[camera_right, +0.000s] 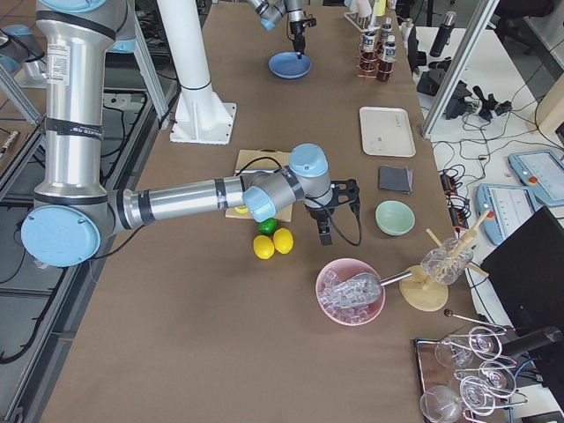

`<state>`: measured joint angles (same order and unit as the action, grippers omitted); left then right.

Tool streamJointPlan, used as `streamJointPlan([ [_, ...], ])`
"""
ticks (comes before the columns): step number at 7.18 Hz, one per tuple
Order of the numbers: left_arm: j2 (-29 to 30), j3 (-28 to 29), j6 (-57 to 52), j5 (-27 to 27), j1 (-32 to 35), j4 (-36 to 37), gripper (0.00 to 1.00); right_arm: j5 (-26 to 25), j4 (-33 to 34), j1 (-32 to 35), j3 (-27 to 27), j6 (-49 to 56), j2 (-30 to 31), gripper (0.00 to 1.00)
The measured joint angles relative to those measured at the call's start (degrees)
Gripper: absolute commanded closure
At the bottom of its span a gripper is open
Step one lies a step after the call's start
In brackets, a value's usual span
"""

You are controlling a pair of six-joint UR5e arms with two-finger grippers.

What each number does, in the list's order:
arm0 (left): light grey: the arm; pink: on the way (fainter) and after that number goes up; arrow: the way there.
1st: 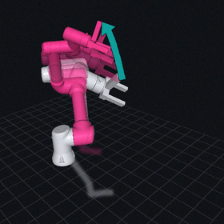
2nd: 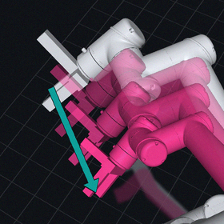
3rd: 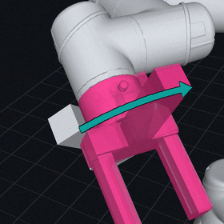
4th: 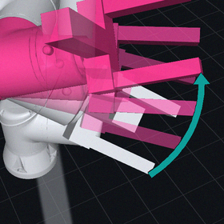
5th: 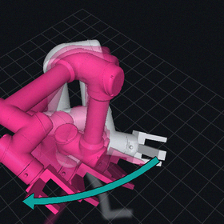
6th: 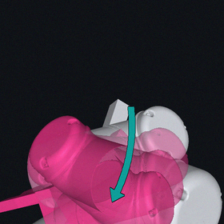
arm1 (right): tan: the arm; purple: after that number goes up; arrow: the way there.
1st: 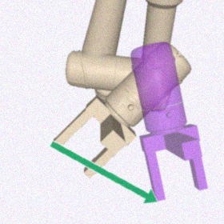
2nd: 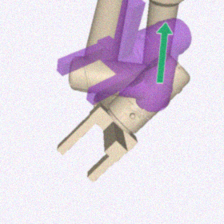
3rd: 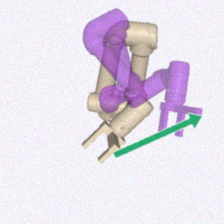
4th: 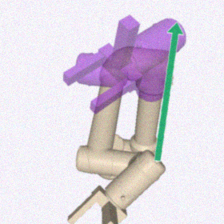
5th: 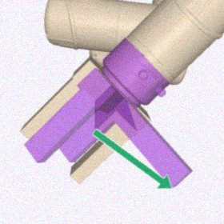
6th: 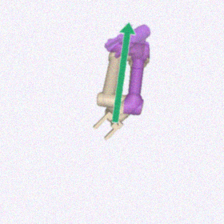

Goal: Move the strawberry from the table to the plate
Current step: 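Push the blue plate with the left gripper toward the table center, then slide the blue plate farther toward the center with the left gripper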

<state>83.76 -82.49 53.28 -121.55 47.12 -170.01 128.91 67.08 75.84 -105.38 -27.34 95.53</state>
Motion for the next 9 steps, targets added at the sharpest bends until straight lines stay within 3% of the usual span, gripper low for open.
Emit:
streamJointPlan([
  [4, 1.6, -1.6, 5.4, 0.1, -0.2, 0.5, 1.00, 0.0, 0.1, 0.0, 0.0, 0.0, 0.0, 0.00],
  [6, 8.4, -3.2, 14.1, 0.4, -0.2, 5.5, 1.00, 0.1, 0.1, 0.0, 0.1, 0.0, 0.0, 0.00],
  [9, 22.0, -3.4, 19.5, 2.4, -1.5, 19.5, 1.00, 0.0, 0.1, -0.1, 0.1, -0.1, 0.0, 0.00],
])
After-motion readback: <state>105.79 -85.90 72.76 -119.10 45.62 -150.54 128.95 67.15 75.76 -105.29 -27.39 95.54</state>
